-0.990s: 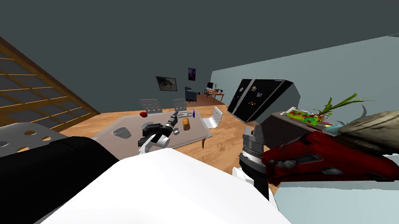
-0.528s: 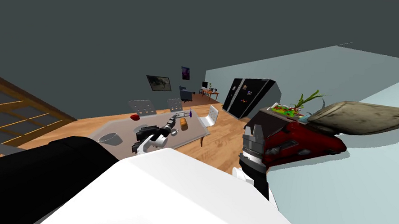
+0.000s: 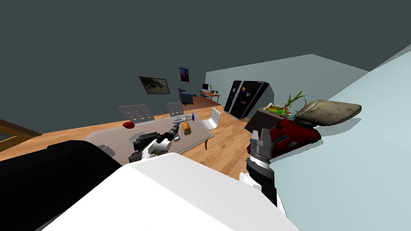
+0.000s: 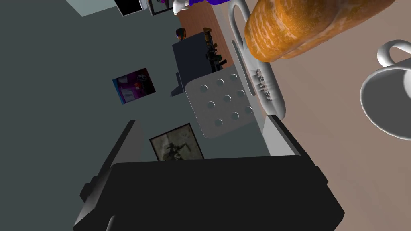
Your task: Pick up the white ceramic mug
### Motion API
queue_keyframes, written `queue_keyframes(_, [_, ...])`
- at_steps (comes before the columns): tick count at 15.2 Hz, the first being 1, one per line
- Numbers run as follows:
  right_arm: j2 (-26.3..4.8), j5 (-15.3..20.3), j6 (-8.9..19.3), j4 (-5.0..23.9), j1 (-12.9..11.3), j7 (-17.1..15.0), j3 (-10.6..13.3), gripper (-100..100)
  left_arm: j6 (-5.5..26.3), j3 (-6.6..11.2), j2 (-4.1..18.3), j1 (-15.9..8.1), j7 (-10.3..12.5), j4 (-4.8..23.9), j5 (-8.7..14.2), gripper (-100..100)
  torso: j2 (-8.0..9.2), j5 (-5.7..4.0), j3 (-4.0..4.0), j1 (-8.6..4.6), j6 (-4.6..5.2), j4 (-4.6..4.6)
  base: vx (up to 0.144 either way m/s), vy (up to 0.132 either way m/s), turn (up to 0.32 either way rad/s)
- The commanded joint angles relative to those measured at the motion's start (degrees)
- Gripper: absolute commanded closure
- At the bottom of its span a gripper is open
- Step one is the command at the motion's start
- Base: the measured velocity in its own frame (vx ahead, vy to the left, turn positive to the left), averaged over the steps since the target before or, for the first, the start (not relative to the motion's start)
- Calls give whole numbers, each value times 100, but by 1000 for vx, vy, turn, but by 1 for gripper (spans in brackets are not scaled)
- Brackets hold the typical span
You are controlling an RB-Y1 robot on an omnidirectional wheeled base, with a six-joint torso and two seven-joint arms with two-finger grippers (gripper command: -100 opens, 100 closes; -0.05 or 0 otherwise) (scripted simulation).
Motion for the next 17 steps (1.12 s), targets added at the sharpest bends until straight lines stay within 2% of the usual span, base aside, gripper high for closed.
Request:
queue_keyframes(1, [0, 0, 0, 0, 0, 0, 0, 0, 116, 36, 65, -43, -2, 177, 53, -100, 0, 0, 0, 0, 0, 0, -31, 31, -70])
queue_keyframes(2, [0, 0, 0, 0, 1, 0, 0, 0, 355, 129, 145, -118, -36, 383, 146, -100, -2, -1, -1, -2, -3, 0, -38, 29, -235])
queue_keyframes(3, [0, 0, 0, 0, 0, 0, 0, 0, 398, 129, 145, -118, -36, 459, 146, -100, -2, -1, -1, -3, 2, 0, -43, 44, -238])
queue_keyframes(4, [0, 0, 0, 0, 0, 0, 0, 0, 552, 223, 223, -194, -71, 663, 239, -100, -1, 0, -1, -1, 0, 0, -49, 66, -279])
queue_keyframes(6, [0, 0, 0, 0, 0, 0, 0, 0, 680, 223, 223, -194, -71, 741, 239, -100, 2, 2, 1, 12, -1, 0, -43, 63, -161])
queue_keyframes(7, [0, 0, 0, 0, 1, 0, -1, 0, 847, 316, 301, -270, -105, 1024, 332, -100, 0, 2, 0, 8, -4, 0, -41, 46, -258])
queue_keyframes(9, [0, 0, 0, 0, 0, 0, 0, 0, 963, 316, 301, -270, -105, 1024, 332, -100, -1, 1, 0, 5, 0, 0, -33, 36, -159])
queue_keyframes(10, [0, 0, 0, 0, 1, 0, -1, 0, 1132, 410, 378, -346, -140, 1305, 425, -100, -4, 0, -2, 0, -4, -1, -31, 28, -224])
queue_keyframes(13, [0, 0, 0, 0, 1, 0, -1, 0, 1244, 410, 378, -346, -140, 1305, 425, -100, -6, -1, -3, -2, -4, -1, -28, 30, -95])
queue_keyframes(14, [0, 0, 0, 0, 1, 0, -1, 0, 1450, 502, 453, -421, -174, 1584, 517, -100, -9, -2, -5, -5, -5, -1, -28, 24, -218])
queue_keyframes(15, [0, 0, 0, 0, 0, 0, 0, 0, 1523, 502, 453, -421, -174, 1584, 517, -100, -8, -2, -5, -5, 2, -1, -38, 36, -244])
queue_keyframes(16, [0, 0, 0, 0, 0, 0, 0, 0, 1666, 594, 526, -496, -207, 1794, 608, -100, -6, -1, -4, -2, 0, -1, -45, 60, -311])
queue_keyframes(17, [0, 0, 0, 0, 0, 0, 0, 0, 1783, 594, 526, -496, -207, 1859, 608, -100, -4, 0, -2, 6, 3, 0, -43, 72, -261])
